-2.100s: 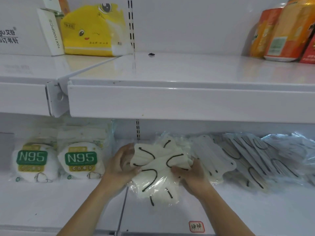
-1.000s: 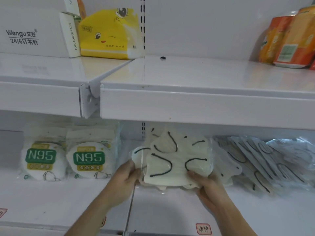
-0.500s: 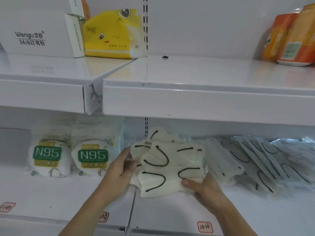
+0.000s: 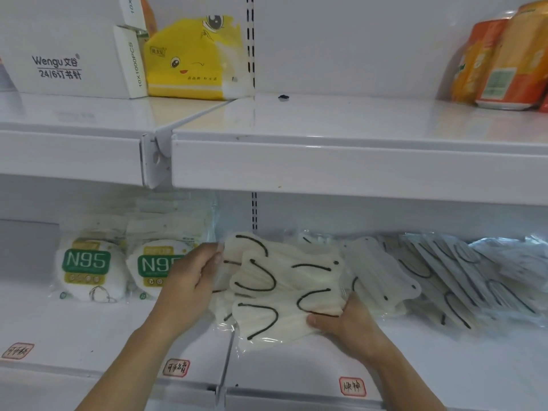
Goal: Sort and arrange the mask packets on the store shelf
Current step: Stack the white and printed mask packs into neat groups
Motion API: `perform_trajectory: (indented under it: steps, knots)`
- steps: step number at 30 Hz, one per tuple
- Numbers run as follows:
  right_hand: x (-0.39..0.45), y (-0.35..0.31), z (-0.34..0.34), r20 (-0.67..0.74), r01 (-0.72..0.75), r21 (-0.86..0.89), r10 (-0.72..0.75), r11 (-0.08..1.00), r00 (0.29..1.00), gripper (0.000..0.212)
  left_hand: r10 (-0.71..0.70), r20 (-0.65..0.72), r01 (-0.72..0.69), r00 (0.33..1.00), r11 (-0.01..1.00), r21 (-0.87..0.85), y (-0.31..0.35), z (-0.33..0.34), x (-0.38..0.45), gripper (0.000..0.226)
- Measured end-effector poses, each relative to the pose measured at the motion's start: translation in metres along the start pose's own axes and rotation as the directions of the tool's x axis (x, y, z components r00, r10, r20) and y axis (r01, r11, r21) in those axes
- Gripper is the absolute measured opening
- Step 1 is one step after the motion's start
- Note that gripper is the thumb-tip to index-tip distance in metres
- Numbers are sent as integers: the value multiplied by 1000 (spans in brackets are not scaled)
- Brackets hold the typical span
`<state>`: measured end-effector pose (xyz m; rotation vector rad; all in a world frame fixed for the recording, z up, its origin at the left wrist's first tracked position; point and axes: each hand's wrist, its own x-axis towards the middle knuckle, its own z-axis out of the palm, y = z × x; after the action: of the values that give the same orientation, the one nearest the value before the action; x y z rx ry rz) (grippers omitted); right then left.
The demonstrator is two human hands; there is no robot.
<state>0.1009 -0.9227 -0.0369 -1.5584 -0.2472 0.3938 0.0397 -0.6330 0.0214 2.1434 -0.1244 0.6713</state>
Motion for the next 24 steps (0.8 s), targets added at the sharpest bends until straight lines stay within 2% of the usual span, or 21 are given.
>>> perform_trajectory:
  steps: [1,3,4,6,7,10,11,13,15,17,22,24]
  knots:
    - [0,2,1,-6,-2,11,2,1000,1000,57,-23,77,22,997,1000,15,-2,2,1,15]
    - [0,4,3,-25,16,65,-14,998,1000,55,-75,198,70,977,997,32,-8,7,-5,23]
    - [0,6,3,-39,34,100,-30,994,999,48,-111,208,112,972,994,7,-12,9,-9,24]
    - [-1,5,2,-91,71,165,-57,984,994,38,-179,187,208,966,967,-147,-16,12,-19,19]
    - [-2,3,1,-115,98,202,-76,974,990,37,-200,183,237,963,948,-213,-17,12,-24,32]
    - [-6,-10,-1,-163,158,255,-118,954,980,41,-250,180,289,951,926,-243,-22,16,-36,104]
    - [-7,-14,-1,-160,172,278,-131,945,978,44,-266,198,312,943,914,-260,-21,19,-39,121]
    - [-8,-17,-1,-143,179,310,-140,934,980,48,-290,238,360,927,866,-348,-20,29,-43,137]
    - [-9,-17,1,-118,162,281,-133,946,984,50,-316,235,392,919,800,-455,-21,37,-44,134]
    - [-13,-15,2,-90,142,201,-126,969,988,48,-329,217,394,919,792,-466,-22,40,-46,126]
    - [-19,-15,-3,-45,126,25,-125,992,991,39,-208,178,253,962,924,-288,-11,23,-40,100]
    - [-19,-17,-4,-16,139,-44,-140,989,990,40,-146,194,191,970,952,-238,-7,15,-35,97]
